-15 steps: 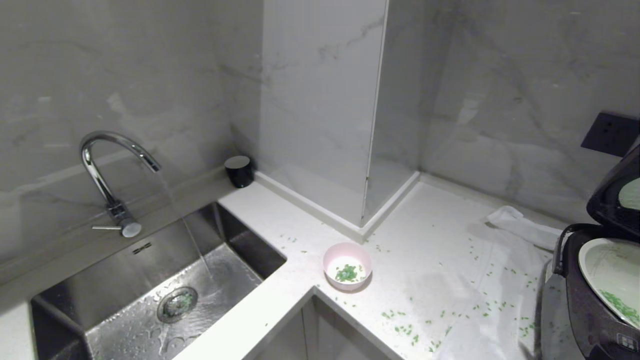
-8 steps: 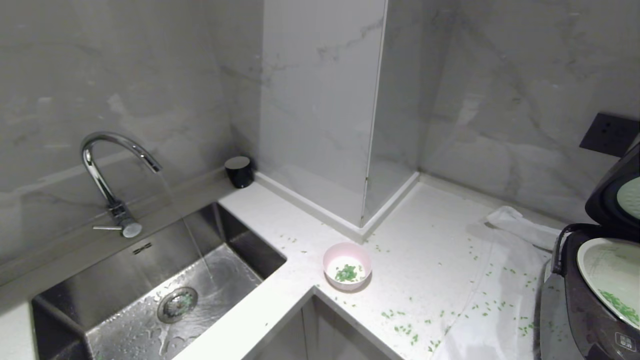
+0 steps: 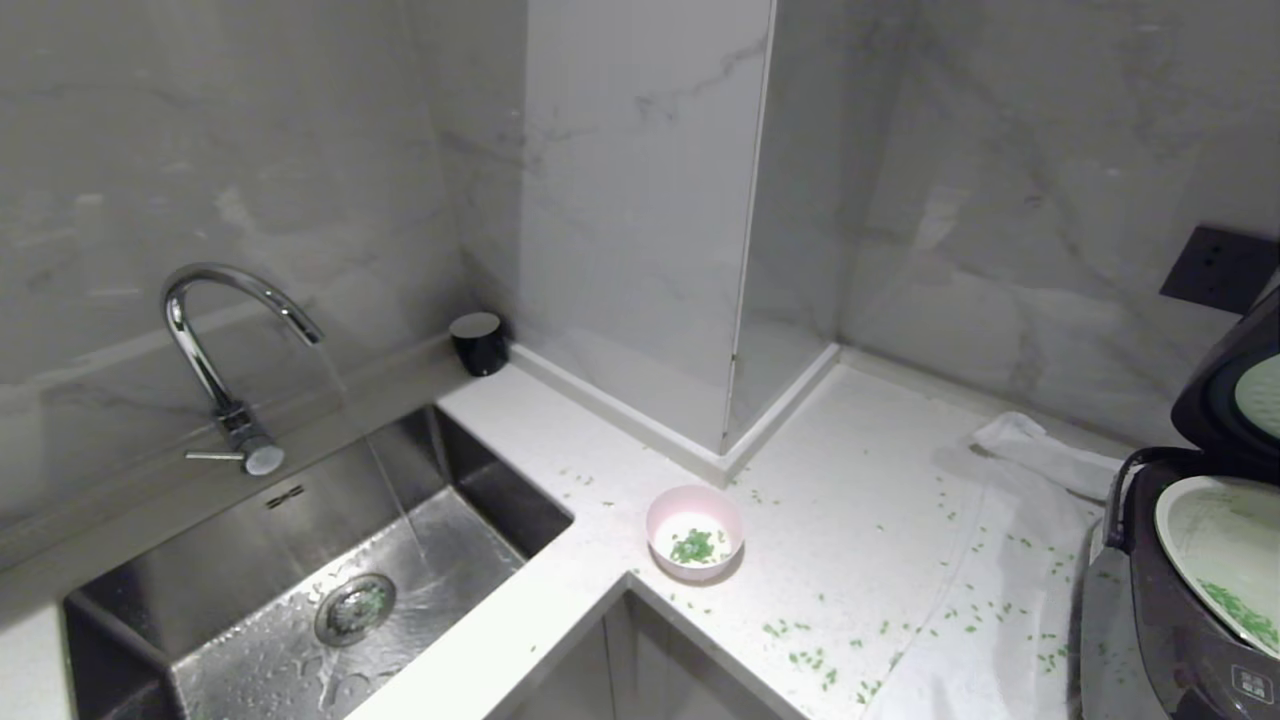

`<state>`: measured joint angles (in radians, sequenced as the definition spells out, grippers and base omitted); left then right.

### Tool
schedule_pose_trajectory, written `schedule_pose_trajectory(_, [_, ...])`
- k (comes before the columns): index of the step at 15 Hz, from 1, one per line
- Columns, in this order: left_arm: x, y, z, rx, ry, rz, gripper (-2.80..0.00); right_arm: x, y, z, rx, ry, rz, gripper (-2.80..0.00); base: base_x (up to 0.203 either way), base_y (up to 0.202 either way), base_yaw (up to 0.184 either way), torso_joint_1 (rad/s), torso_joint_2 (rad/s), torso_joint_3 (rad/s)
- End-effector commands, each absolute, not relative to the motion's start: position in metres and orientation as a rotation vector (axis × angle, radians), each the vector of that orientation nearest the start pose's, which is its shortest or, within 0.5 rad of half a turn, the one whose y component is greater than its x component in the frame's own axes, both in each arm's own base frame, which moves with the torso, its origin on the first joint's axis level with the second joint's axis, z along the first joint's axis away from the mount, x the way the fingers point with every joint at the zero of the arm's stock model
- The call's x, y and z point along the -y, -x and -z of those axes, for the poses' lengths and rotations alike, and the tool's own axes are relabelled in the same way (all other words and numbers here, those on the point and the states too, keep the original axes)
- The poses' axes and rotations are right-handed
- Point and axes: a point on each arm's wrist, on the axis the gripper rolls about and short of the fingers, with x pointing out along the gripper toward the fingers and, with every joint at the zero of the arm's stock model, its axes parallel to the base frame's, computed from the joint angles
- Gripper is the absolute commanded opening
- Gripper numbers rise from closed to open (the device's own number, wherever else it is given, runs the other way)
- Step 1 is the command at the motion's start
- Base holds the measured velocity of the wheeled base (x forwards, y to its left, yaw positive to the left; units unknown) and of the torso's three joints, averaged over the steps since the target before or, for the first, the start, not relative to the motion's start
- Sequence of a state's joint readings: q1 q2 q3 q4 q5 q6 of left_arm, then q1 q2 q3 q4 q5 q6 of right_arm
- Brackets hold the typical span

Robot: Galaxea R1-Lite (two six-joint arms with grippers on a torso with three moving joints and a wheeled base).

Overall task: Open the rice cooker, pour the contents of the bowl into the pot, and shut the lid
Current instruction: Pick up the bowl on the table

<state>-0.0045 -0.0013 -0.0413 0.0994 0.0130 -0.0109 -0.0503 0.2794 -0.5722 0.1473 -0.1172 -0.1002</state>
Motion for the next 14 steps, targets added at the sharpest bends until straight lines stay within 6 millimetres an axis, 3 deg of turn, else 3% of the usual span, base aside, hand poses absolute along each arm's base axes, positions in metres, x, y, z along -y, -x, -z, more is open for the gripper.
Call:
schedule_pose_trajectory(1, [0.000, 0.026, -0.077, -0.057, 0.011, -0.010, -2.80, 0.003, 0.051, -0.222, 0.194, 0.089, 0.109, 0.00, 0.000, 0.000, 0.000, 0.000, 0.00, 0.000])
schedule_pose_trajectory(3, [0.000, 0.026, -0.077, -0.057, 0.012, -0.010, -2.80, 0.003, 0.063, -0.203, 0.198, 0.096, 0.110, 0.00, 0.000, 0.000, 0.000, 0.000, 0.00, 0.000])
schedule_pose_trajectory(5, [0.000, 0.026, -0.077, -0.057, 0.010, -0.010, -2.80, 0.003, 0.072, -0.169, 0.191, 0.118, 0.102, 0.00, 0.000, 0.000, 0.000, 0.000, 0.00, 0.000])
schedule_pose_trajectory(10, [0.000, 0.026, -0.077, -0.057, 0.010, -0.008, -2.80, 0.002, 0.026, -0.088, 0.058, 0.157, 0.103, 0.00, 0.000, 0.000, 0.000, 0.000, 0.00, 0.000])
schedule_pose_trajectory(14, [0.000, 0.026, -0.077, -0.057, 0.010, -0.008, -2.80, 0.000, 0.023, -0.073, -0.026, 0.061, -0.012, 0.00, 0.000, 0.000, 0.000, 0.000, 0.00, 0.000])
